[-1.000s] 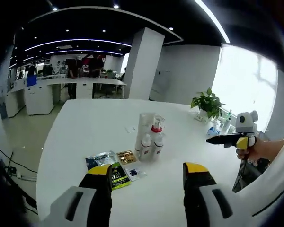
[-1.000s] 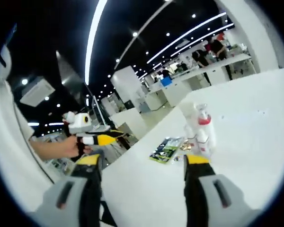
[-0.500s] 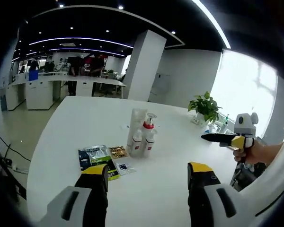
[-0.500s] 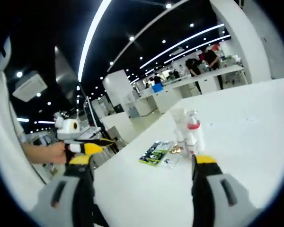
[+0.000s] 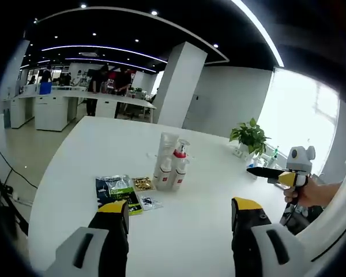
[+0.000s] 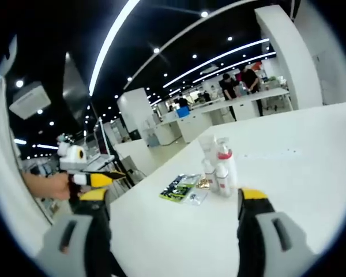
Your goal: Arrange the skincare products in the storage area until every visible bottle or jar stands upright without overlapping.
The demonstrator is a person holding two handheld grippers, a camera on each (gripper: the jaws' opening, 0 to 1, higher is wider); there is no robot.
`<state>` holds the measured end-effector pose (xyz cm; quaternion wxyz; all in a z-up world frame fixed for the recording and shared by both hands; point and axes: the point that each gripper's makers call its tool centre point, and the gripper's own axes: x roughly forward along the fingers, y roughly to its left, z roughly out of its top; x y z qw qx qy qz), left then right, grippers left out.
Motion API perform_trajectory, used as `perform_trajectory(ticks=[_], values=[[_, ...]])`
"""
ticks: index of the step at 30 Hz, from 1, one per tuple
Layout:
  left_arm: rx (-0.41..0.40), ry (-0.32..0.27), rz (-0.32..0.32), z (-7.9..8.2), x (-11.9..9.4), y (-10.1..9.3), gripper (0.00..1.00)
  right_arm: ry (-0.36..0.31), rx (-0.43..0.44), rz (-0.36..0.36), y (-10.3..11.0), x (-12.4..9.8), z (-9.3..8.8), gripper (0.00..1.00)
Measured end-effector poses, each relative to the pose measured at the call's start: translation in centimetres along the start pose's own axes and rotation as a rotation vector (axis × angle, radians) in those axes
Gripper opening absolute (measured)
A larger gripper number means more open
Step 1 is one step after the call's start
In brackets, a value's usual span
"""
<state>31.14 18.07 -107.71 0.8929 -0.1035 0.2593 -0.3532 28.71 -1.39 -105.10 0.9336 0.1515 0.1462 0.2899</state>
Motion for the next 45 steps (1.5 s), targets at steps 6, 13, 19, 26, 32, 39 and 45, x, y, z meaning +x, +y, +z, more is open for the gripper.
perform_trajectory(ticks=[6,13,19,26,32,39,45], values=[[0.008,0.011,0.006,-0.4,-0.3,0.3,0.74,-0.003,0.001,-0.008,0.2,-0.2,-0.3,0.9],[0.009,0.028,0.012,-1.2,-0.5,0.5,0.73,0.01,-0.005,-0.02,0.2,-0.6,-0.9,0.9],[0.013,0.032,0.015,-1.5,-0.5,0.5,0.73,0.02,-0.007,-0.024,0.3,-0.8,-1.2,0.89],[0.021,0.043,0.013,-1.8,-0.5,0.6,0.72,0.014,-0.012,-0.03,0.5,-0.9,-1.1,0.9],[0.042,0.058,0.022,-2.1,-0.4,0.7,0.72,0.026,-0.022,-0.033,0.5,-0.9,-1.4,0.9],[0.045,0.066,0.038,-2.7,-0.7,0.6,0.73,0.033,-0.031,-0.04,0.3,-0.9,-1.6,0.9],[0.072,0.045,0.082,-2.6,-1.2,1.1,0.77,0.015,-0.019,-0.053,0.2,-0.9,-1.8,0.94]])
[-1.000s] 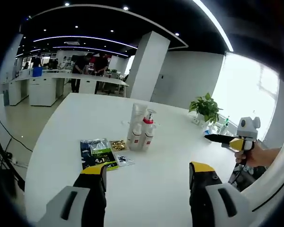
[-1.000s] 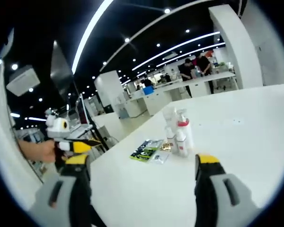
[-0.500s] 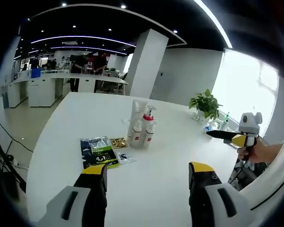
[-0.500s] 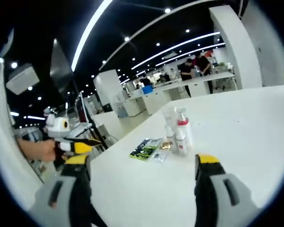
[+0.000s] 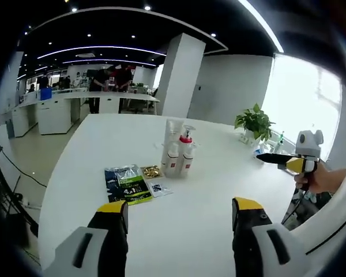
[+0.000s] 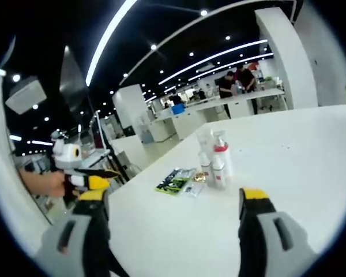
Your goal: Arrange the skincare products in the storage area until every visible bottle or jar stands upright without overlapping.
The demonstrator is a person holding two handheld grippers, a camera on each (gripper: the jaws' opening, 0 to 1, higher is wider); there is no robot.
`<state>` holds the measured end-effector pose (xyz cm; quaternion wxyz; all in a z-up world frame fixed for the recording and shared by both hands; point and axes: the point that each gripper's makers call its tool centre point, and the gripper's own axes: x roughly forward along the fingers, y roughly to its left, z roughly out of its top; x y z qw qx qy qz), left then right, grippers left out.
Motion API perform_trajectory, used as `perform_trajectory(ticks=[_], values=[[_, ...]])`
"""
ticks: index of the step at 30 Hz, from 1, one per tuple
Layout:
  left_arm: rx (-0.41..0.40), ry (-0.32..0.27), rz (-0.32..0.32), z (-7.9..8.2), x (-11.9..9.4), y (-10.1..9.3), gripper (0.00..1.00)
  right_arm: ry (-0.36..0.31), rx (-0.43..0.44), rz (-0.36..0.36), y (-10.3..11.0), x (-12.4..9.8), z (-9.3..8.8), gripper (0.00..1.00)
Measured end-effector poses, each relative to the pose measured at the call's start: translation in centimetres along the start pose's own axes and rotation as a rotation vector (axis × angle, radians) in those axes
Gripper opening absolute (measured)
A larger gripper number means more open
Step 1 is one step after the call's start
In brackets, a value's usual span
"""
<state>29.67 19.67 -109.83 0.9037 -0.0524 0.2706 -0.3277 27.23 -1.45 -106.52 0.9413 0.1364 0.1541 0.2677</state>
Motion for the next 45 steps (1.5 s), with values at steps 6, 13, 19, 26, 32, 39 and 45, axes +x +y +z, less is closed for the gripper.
perform_trajectory(ticks=[6,13,19,26,32,39,45], values=[[-0.005,-0.037,0.059,-0.3,-0.8,0.8,0.82,0.023,0.004,-0.015,0.1,-0.2,-1.2,0.98],[-0.024,-0.083,0.101,-0.1,-1.7,1.5,0.83,0.029,0.004,-0.012,0.1,0.3,-1.1,0.99],[-0.064,-0.133,0.147,-0.2,-3.1,2.1,0.87,0.046,-0.007,0.0,0.1,1.3,-0.6,0.99],[-0.077,-0.132,0.177,-0.9,-3.9,2.5,0.87,0.038,-0.024,0.012,0.5,1.9,0.0,0.99],[-0.067,-0.137,0.181,-0.2,-3.4,2.4,0.87,0.046,-0.029,0.016,0.6,1.4,-0.4,0.99],[-0.062,-0.162,0.198,0.3,-3.5,2.3,0.87,0.095,-0.032,0.046,0.9,1.7,-1.4,0.99],[-0.079,-0.18,0.228,0.1,-4.5,2.6,0.86,0.121,-0.05,0.095,2.2,3.0,-1.6,0.99]])
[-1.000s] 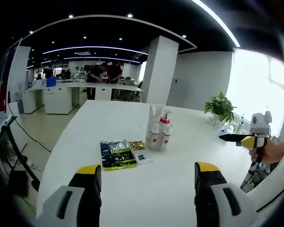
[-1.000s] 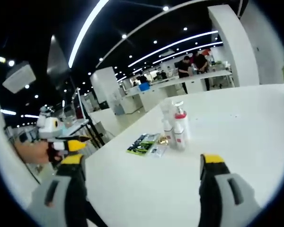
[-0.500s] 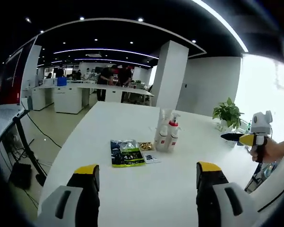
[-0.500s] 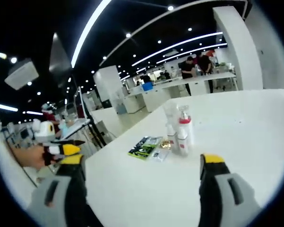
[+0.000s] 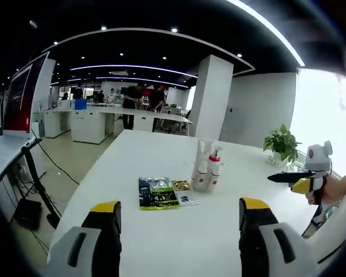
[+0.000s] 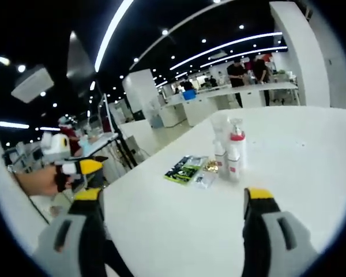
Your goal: Arrange the skincare products in the storage area until every visible bottle or jar stands upright without overlapping.
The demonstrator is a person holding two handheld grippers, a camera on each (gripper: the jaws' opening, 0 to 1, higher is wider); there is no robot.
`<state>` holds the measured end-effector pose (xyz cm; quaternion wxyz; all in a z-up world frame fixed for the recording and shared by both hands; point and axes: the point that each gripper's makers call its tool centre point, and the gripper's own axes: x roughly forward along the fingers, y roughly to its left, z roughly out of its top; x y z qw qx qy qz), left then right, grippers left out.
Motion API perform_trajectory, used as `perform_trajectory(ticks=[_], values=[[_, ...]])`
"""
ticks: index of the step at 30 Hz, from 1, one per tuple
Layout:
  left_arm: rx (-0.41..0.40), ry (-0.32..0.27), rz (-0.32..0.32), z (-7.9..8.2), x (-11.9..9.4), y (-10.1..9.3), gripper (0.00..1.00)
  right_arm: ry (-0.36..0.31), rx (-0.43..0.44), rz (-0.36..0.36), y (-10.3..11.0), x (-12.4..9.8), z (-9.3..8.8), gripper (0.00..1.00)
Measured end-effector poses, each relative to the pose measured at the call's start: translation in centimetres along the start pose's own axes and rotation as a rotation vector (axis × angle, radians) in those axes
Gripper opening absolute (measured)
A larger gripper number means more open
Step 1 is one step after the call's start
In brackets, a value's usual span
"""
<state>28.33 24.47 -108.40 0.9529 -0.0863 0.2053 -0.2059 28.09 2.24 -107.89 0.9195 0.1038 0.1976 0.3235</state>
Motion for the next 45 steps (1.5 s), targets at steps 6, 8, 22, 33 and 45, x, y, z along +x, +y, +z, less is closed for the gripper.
perform_trajectory(ticks=[6,8,22,33,45], values=[[-0.023,-0.017,0.045,-0.1,-1.2,1.2,0.86,0.014,-0.024,0.044,1.0,1.1,0.3,0.99],[-0.026,-0.018,0.054,-0.1,-1.3,1.4,0.86,0.016,-0.025,0.052,1.1,1.4,0.5,0.99],[-0.028,-0.021,0.062,0.0,-0.9,1.5,0.86,0.02,-0.027,0.05,0.7,1.5,0.4,0.99],[-0.018,0.002,0.044,-0.3,-0.5,1.4,0.86,0.012,-0.01,0.02,0.3,1.2,0.0,0.99],[0.024,0.013,-0.003,0.4,0.5,0.8,0.86,-0.013,0.021,-0.028,-0.4,0.3,-0.5,0.99]])
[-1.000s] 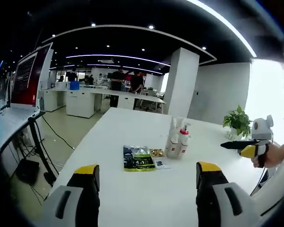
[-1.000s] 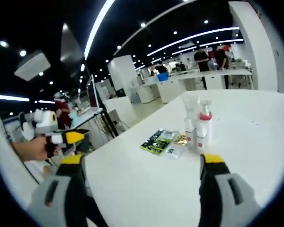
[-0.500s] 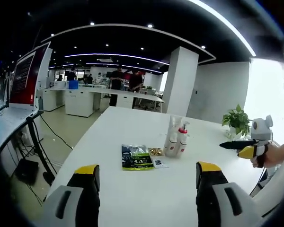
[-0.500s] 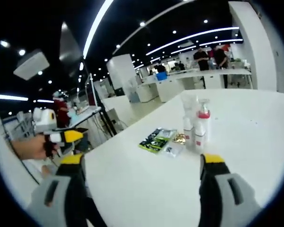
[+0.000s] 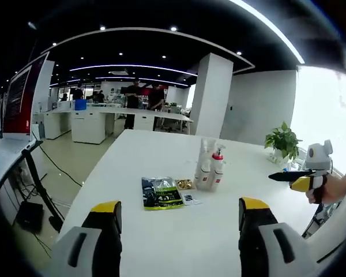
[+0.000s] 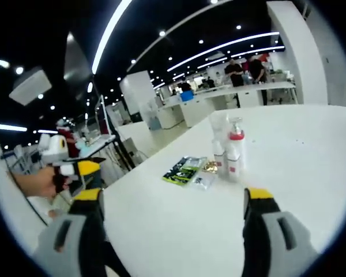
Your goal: Arrange the skincare products in the storage area until every visible bottle or jar stands upright without overlapping.
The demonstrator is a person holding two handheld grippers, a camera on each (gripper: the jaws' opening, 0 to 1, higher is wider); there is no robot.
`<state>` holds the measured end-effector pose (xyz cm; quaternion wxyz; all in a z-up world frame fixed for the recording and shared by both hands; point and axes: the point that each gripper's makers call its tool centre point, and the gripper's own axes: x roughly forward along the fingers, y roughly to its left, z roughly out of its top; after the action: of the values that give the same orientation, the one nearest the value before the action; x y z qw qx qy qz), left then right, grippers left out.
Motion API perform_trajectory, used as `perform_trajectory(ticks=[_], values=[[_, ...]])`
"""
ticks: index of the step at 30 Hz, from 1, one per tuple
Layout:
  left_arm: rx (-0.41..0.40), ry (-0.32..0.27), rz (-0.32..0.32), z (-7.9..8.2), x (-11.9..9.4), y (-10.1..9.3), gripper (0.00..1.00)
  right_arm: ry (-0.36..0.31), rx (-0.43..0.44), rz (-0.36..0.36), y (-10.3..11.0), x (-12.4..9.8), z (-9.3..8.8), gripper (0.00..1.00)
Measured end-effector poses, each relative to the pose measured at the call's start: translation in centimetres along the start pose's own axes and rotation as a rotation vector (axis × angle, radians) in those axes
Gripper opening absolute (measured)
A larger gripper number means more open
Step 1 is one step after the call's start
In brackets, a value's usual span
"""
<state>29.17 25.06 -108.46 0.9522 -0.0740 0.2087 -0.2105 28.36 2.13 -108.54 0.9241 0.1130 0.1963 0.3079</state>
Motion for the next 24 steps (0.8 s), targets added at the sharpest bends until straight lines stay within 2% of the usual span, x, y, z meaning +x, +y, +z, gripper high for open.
perform_trajectory(ticks=[8,10,12,14,20,24], values=[[0.002,-0.004,-0.024,0.4,0.5,-0.1,0.86,-0.007,-0.008,0.003,0.7,0.5,0.4,0.99],[-0.001,0.021,-0.03,0.2,0.7,-0.1,0.86,0.005,0.012,-0.005,0.7,0.6,0.3,0.99],[0.016,0.006,-0.039,0.5,0.6,-0.3,0.86,-0.008,0.013,0.001,1.1,0.6,0.6,0.99],[0.014,0.004,-0.039,0.6,0.6,-0.3,0.86,0.006,-0.003,0.009,1.3,0.9,0.3,0.99],[-0.003,0.013,-0.037,-0.1,0.3,0.2,0.86,0.006,0.01,0.003,1.2,1.6,0.4,0.99],[-0.005,0.001,-0.033,0.1,0.1,0.8,0.86,-0.012,-0.007,-0.003,1.4,1.6,0.8,0.99]])
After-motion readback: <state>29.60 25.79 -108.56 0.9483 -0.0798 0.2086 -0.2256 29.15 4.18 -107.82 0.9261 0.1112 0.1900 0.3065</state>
